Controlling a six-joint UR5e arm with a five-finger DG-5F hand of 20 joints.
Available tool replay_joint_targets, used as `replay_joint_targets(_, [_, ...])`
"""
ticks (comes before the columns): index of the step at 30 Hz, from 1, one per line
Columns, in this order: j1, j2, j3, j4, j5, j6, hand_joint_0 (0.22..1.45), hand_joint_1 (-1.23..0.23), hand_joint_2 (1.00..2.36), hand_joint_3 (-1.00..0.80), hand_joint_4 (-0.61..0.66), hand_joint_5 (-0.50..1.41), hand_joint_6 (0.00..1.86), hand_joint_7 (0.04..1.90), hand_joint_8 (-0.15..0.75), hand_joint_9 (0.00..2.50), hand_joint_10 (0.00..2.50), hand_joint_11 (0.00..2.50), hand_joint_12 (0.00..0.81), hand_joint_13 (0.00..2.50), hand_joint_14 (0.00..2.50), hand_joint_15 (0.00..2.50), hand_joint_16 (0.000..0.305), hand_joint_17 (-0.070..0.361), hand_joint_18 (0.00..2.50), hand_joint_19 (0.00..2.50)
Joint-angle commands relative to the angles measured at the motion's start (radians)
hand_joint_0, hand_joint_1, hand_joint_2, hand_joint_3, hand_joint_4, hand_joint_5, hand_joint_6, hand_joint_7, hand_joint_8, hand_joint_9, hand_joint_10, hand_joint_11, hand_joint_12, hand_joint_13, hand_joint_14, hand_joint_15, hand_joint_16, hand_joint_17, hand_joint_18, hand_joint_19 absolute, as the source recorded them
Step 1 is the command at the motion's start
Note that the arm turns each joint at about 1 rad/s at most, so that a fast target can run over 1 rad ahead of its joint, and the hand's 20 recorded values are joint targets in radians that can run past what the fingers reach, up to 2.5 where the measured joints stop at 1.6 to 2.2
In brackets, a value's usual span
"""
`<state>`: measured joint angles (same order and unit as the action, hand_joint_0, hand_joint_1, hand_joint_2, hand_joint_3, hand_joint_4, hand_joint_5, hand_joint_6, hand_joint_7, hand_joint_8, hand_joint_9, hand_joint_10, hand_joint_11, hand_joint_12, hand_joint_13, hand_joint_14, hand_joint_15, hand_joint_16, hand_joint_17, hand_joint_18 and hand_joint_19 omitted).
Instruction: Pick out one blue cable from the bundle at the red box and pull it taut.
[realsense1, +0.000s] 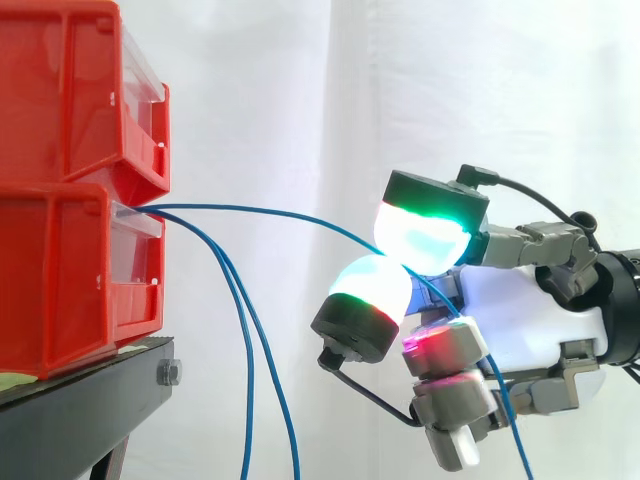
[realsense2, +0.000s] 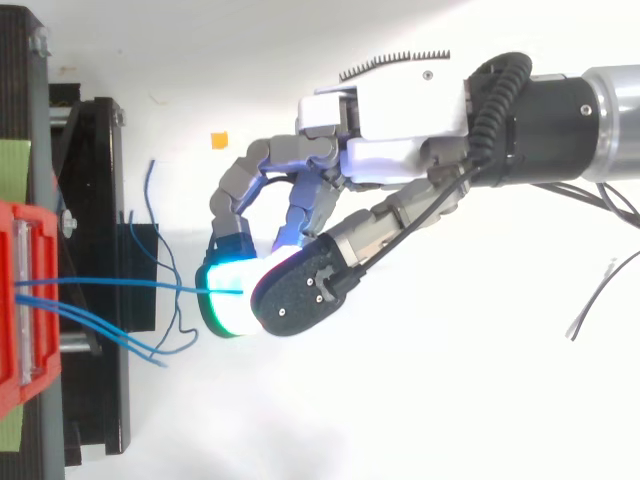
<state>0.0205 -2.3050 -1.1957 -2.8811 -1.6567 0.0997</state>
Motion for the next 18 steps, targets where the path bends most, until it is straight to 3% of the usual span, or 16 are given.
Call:
replay_joint_targets(1, [-0.007, 0.001, -0.002, 0.000, -0.003, 0.000, 0.60, -0.70, 1.02, -0.15, -0.05, -0.11, 0.95, 0.89, 0.261, 1.05, 0.03, 1.03, 0.311, 1.18, 0.02, 1.16, 0.043, 0.096, 0.77, 0.68])
replay_joint_targets(9, [-0.013, -0.001, -0.002, 0.003, -0.003, -0.003, 0.61, -0.70, 1.02, -0.16, -0.04, -0.12, 0.95, 0.88, 0.249, 1.08, 0.02, 1.27, 0.280, 1.30, 0.01, 1.43, 0.042, 0.094, 0.80, 0.74])
replay_joint_targets(14, [-0.010, -0.001, -0.002, 0.003, 0.001, -0.003, 0.61, -0.70, 1.02, -0.16, -0.04, -0.12, 0.95, 0.87, 0.257, 1.09, 0.02, 1.27, 0.266, 1.36, 0.02, 1.58, 0.042, 0.095, 0.86, 0.83])
replay_joint_targets(18, [-0.007, -0.001, -0.002, 0.005, 0.011, -0.005, 0.61, -0.70, 1.02, -0.16, -0.04, -0.12, 0.95, 0.87, 0.254, 1.13, 0.02, 1.33, 0.268, 1.30, 0.50, 1.45, 0.042, 0.095, 0.93, 0.95])
